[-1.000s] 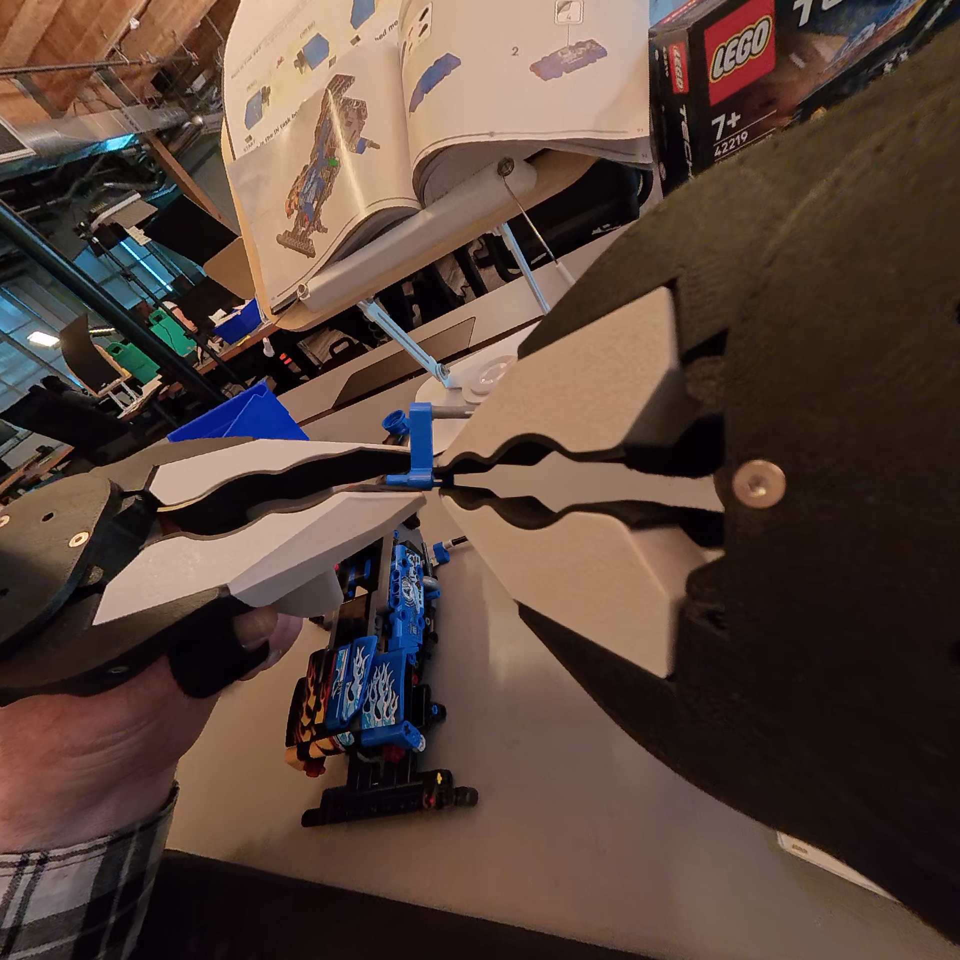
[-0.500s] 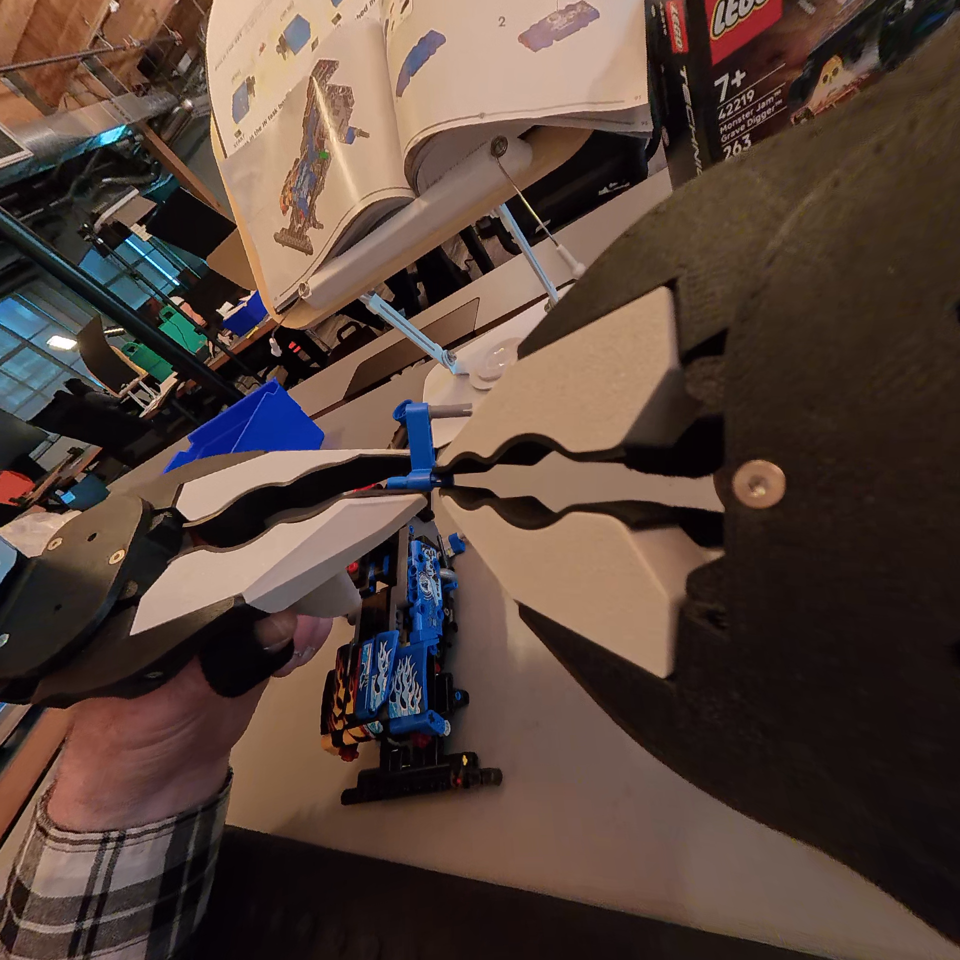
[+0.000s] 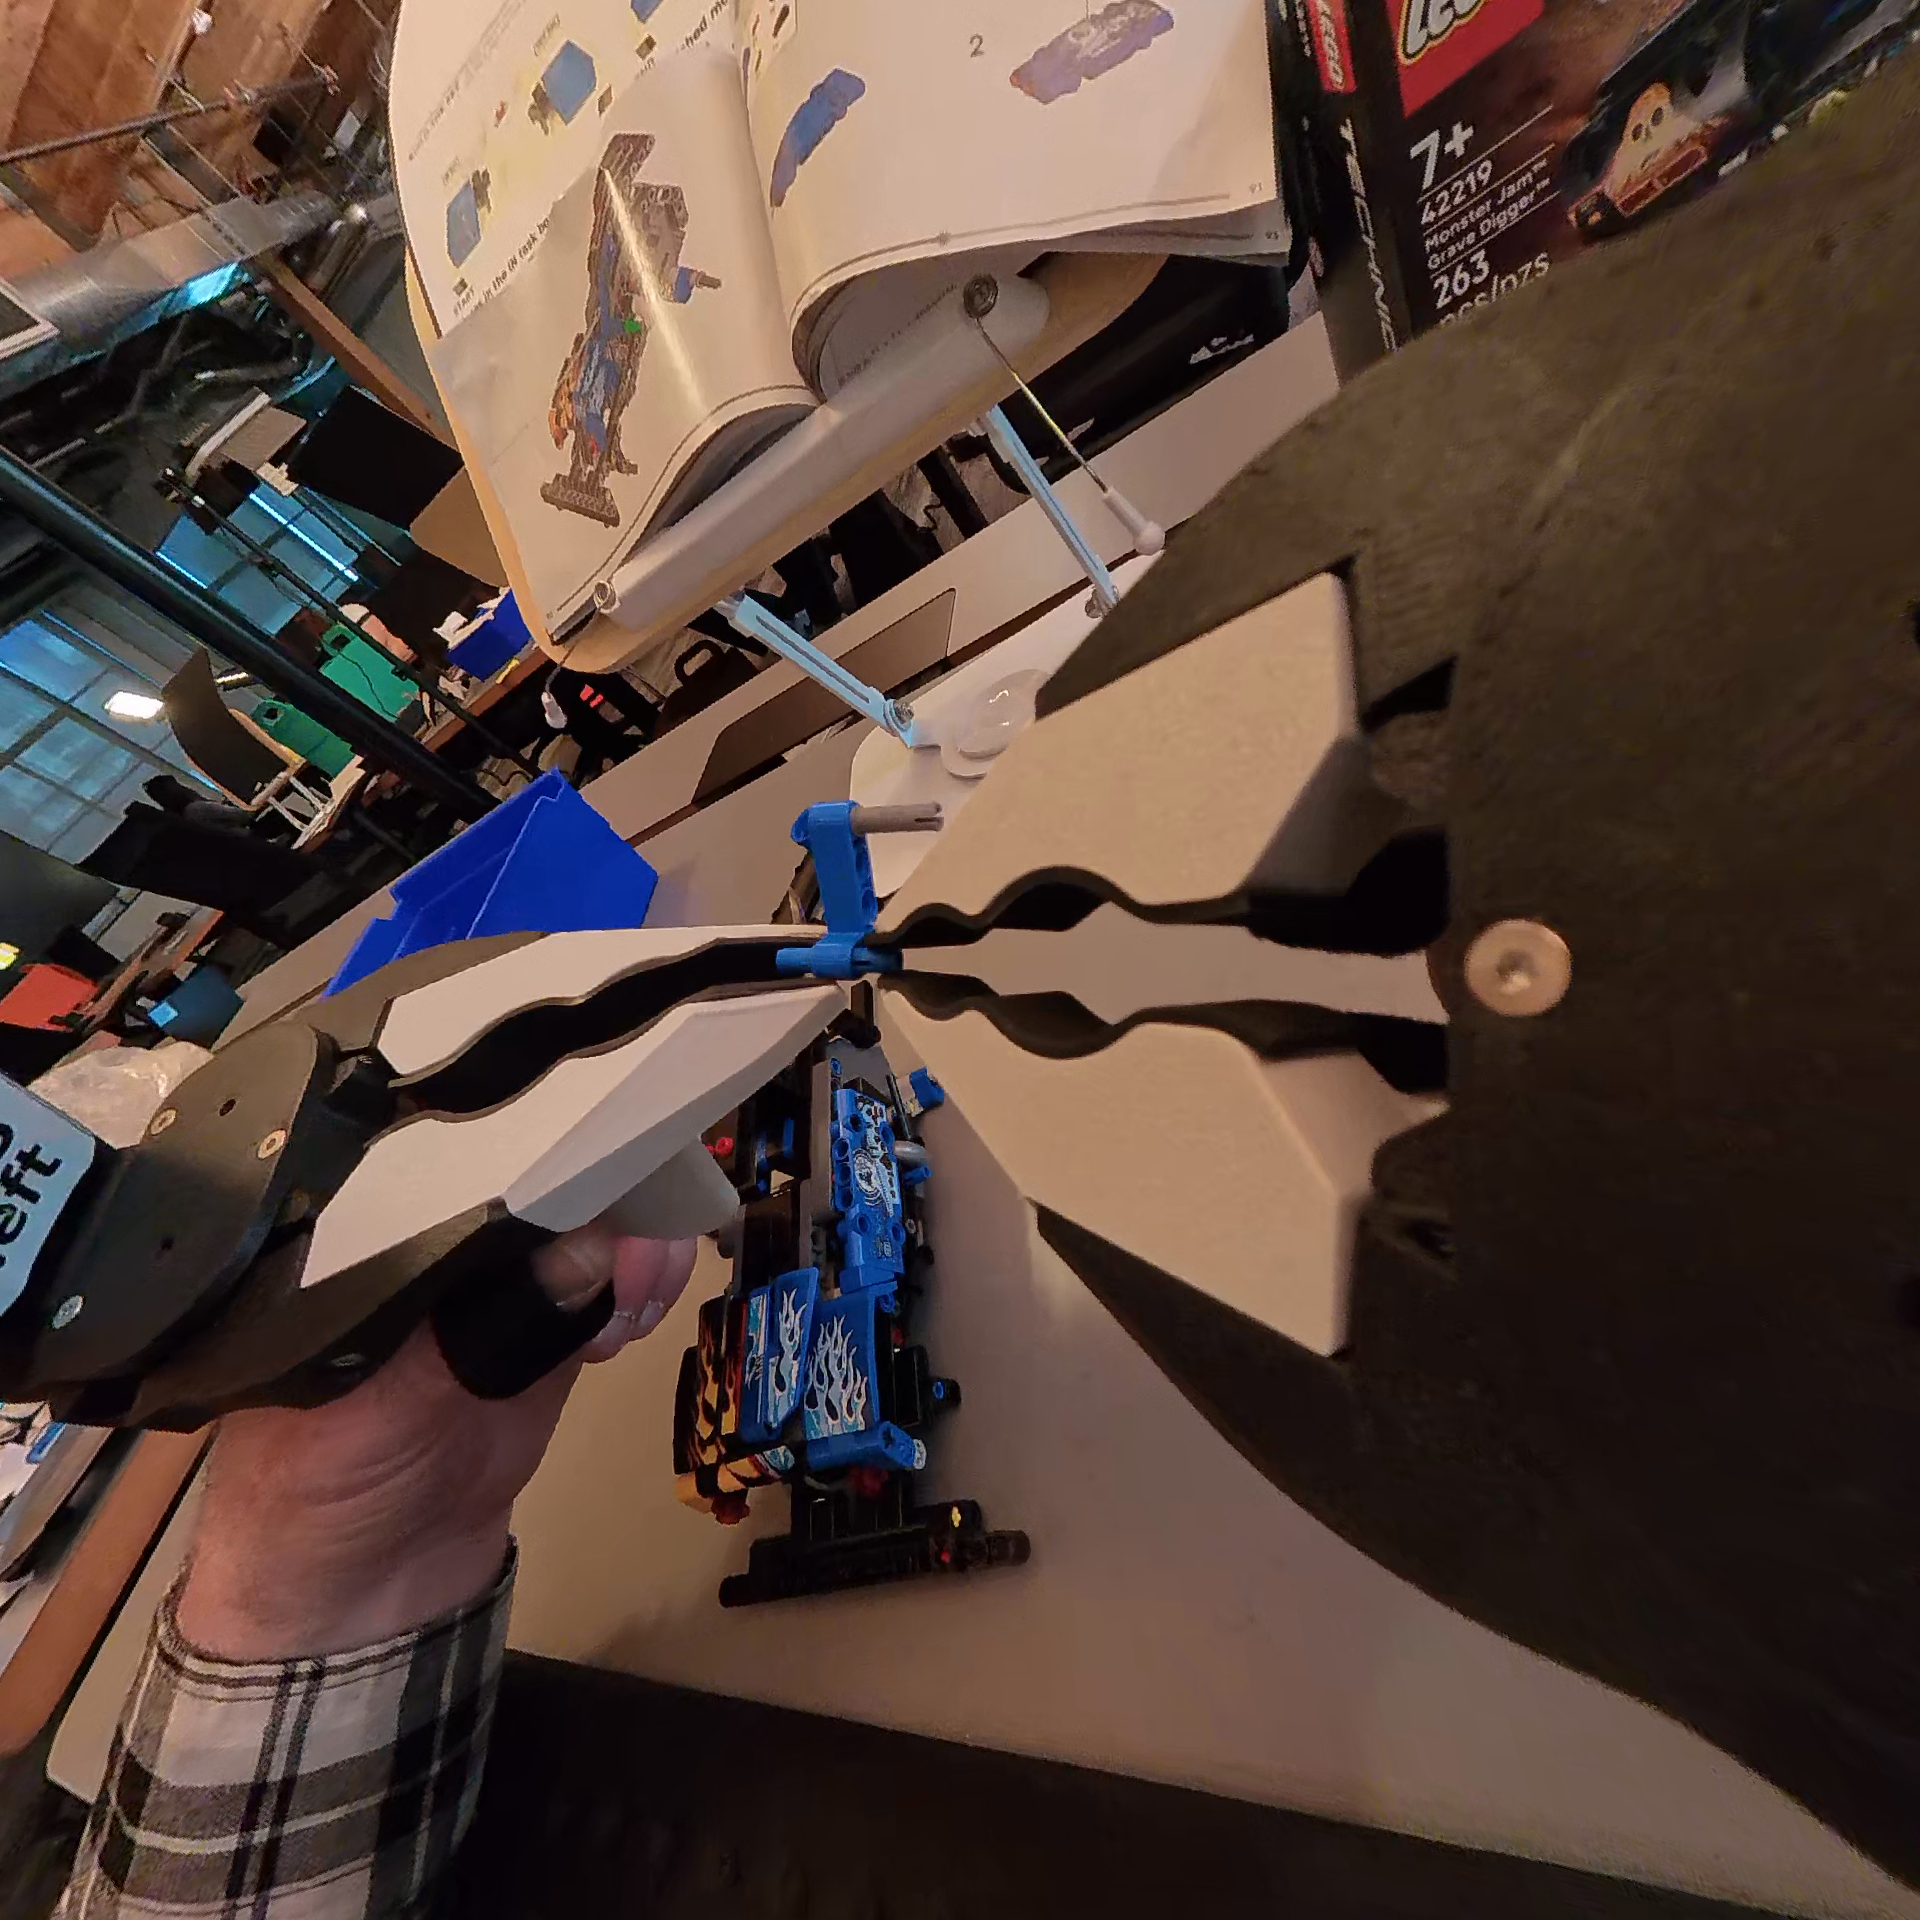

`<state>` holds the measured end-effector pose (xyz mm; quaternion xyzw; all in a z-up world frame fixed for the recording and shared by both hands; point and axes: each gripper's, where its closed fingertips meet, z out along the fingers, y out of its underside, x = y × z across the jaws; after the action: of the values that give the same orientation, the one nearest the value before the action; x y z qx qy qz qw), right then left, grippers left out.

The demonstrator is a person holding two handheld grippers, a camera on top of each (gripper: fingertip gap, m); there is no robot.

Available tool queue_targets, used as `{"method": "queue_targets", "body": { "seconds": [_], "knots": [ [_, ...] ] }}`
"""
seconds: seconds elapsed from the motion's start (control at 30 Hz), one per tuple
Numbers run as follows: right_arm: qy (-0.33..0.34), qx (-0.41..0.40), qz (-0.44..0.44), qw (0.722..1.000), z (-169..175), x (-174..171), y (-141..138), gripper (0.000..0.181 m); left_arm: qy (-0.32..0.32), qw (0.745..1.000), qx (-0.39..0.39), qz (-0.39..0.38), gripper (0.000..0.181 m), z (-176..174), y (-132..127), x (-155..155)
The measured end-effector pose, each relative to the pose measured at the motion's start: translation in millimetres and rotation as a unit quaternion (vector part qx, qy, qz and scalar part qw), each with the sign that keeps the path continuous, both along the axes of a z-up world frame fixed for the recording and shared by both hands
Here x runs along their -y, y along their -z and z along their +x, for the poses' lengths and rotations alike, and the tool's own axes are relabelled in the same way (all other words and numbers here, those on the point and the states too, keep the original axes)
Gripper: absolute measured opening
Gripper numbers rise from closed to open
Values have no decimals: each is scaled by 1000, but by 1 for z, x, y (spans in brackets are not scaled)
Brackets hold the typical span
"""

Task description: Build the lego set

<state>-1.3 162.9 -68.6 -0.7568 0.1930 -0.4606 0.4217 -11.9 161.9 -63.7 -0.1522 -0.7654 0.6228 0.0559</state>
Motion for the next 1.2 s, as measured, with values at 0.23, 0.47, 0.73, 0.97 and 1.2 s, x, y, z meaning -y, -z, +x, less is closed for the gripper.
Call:
{"method": "queue_targets", "body": {
  "seconds": [0.23,0.47,0.73,0.97,1.2],
  "knots": [
    [2,2,3,1000,0,2,-3,3,-11,1000,-5,-8,14,7,-3,-1],
    [12,10,-36,999,1,2,2,3,-2,1000,-17,-14,24,4,-7,-2],
    [20,26,-75,997,1,1,4,3,-6,999,-34,-20,21,8,-10,-2],
    [7,40,-102,994,-5,-6,4,3,10,999,-51,-13,18,2,-9,-1],
    [-9,49,-100,994,-11,-12,1,3,25,998,-57,-18,8,-4,-11,-3]
  ]
}}
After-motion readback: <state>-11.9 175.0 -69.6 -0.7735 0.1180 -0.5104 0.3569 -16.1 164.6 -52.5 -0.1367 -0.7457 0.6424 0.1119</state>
